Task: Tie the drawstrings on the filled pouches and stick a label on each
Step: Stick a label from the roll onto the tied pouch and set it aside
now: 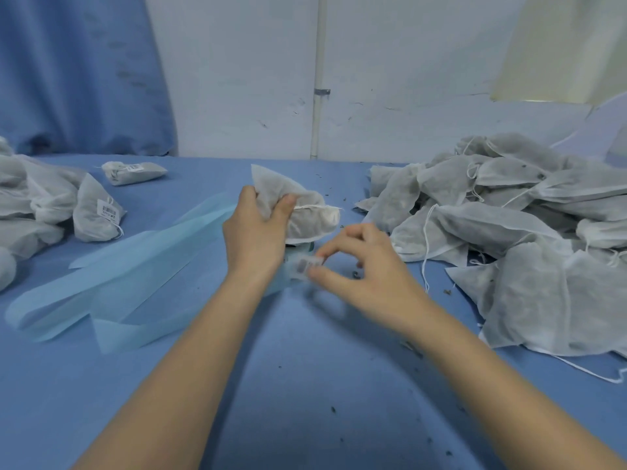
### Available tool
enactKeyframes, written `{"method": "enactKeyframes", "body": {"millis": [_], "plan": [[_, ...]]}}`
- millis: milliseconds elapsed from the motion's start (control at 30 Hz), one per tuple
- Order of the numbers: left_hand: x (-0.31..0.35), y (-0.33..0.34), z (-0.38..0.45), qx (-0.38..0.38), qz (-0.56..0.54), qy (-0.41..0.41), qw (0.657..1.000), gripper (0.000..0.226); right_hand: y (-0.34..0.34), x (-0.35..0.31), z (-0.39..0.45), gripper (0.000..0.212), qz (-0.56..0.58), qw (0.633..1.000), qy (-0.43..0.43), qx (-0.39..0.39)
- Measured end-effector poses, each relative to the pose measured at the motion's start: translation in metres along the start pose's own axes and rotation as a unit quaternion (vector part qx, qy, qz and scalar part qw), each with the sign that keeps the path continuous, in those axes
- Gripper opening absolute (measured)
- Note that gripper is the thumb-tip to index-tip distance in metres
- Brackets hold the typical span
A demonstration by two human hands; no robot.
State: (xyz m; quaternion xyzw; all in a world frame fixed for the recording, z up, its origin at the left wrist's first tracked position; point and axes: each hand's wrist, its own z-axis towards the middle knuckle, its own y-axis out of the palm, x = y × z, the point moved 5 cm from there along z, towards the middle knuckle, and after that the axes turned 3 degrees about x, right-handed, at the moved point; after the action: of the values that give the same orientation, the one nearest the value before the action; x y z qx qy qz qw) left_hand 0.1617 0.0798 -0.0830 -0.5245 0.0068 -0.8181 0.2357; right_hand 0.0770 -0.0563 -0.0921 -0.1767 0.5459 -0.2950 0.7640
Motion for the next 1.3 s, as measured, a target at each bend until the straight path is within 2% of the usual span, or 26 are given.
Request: {"method": "enactKeyframes", "body": {"millis": [100,233,400,567,633,733,800,933,1100,1200,1233,1300], "plan": [[0.011,0.01,-0.008,-0.049,-0.035,0.035,0.998,0.035,-0.026,0.003,0.003,0.01,0.042,0.997,0.002,0.06],[0.02,0.026,-0.025,-0.12,-0.064,0.041,0.99,0.025,-0.048,0.009,0.008,0.011,0.052,0.992,-0.007,0.118],[0.026,0.036,-0.037,-0.182,-0.135,-0.003,0.974,0.011,-0.056,0.02,0.01,0.016,0.02,0.991,-0.007,0.13],[0.031,0.04,-0.044,-0.225,-0.2,-0.032,0.953,0.025,-0.062,0.021,0.008,0.012,0.021,0.985,-0.012,0.171],[0.032,0.039,-0.046,-0.241,-0.215,-0.025,0.946,0.031,-0.064,0.019,0.007,0.022,0.037,0.981,-0.019,0.188],[0.033,0.041,-0.049,-0.269,-0.22,-0.017,0.937,0.033,-0.065,0.027,0.008,0.043,0.101,0.978,0.023,0.181],[0.032,0.044,-0.05,-0.285,-0.221,-0.017,0.933,0.041,-0.062,0.031,0.008,0.035,0.161,0.972,0.05,0.162],[0.033,0.046,-0.051,-0.282,-0.236,-0.011,0.93,0.046,-0.058,0.035,0.008,0.012,0.223,0.956,0.048,0.182],[0.031,0.047,-0.052,-0.263,-0.246,-0.02,0.933,0.047,-0.057,0.038,0.009,0.009,0.245,0.94,0.025,0.235],[0.029,0.048,-0.053,-0.242,-0.294,-0.098,0.92,0.023,-0.053,0.038,0.011,0.001,0.232,0.955,0.022,0.185],[0.027,0.048,-0.052,-0.222,-0.299,-0.125,0.919,0.018,-0.05,0.039,0.011,0.008,0.226,0.961,0.024,0.161],[0.023,0.046,-0.049,-0.17,-0.293,-0.166,0.926,0.017,-0.046,0.043,0.01,0.038,0.233,0.963,0.051,0.124]]}}
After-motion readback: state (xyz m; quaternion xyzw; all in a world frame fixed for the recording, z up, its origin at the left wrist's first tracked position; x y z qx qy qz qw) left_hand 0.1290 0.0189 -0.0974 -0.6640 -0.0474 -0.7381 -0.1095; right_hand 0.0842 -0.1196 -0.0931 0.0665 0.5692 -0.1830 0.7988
